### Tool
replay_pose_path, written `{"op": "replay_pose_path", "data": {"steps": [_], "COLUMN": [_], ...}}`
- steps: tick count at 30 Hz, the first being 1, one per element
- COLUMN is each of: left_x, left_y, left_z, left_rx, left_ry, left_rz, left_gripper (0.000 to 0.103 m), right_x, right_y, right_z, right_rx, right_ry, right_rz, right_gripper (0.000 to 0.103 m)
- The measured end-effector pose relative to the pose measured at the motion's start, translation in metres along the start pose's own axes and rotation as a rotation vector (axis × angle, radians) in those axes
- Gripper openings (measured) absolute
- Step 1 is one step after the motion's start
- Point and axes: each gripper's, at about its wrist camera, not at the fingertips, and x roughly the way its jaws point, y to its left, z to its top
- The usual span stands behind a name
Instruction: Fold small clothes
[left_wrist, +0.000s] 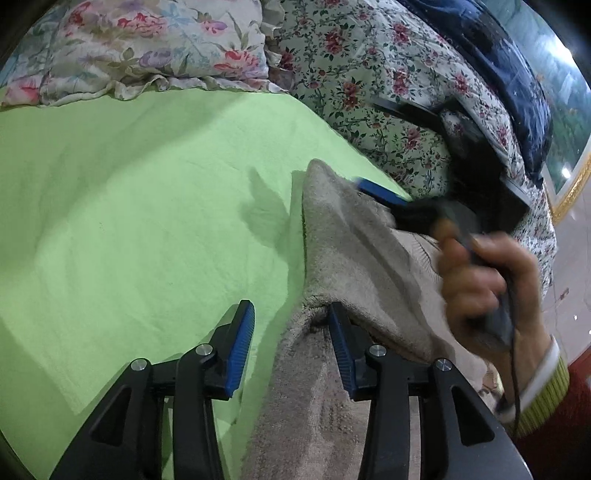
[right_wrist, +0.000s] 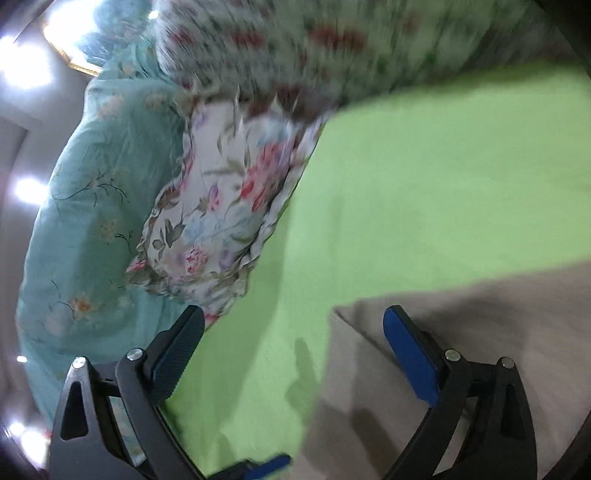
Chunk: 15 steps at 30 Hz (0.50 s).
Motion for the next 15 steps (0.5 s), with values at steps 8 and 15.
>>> {"op": "replay_pose_path", "data": {"steps": [8, 15], "left_x": [-0.011, -0.005], "left_y": [-0.006, -0.030], "left_z": [0.011, 0.031], "left_rx": [0.028, 0.119], "left_ry": [0.055, 0.050], "left_rz": [0.005, 0.088], "left_gripper": [0.045, 0.048], "right_x": [-0.170, -0.284], "right_y": [-0.023, -0.091], "right_z": [-0.081, -0.158], "right_rx": [-0.039, 0.153], "right_ry": [-0.197, -0.259], "right_rz": [-0.361, -0.559], "right_gripper": [0.090, 0.068]}}
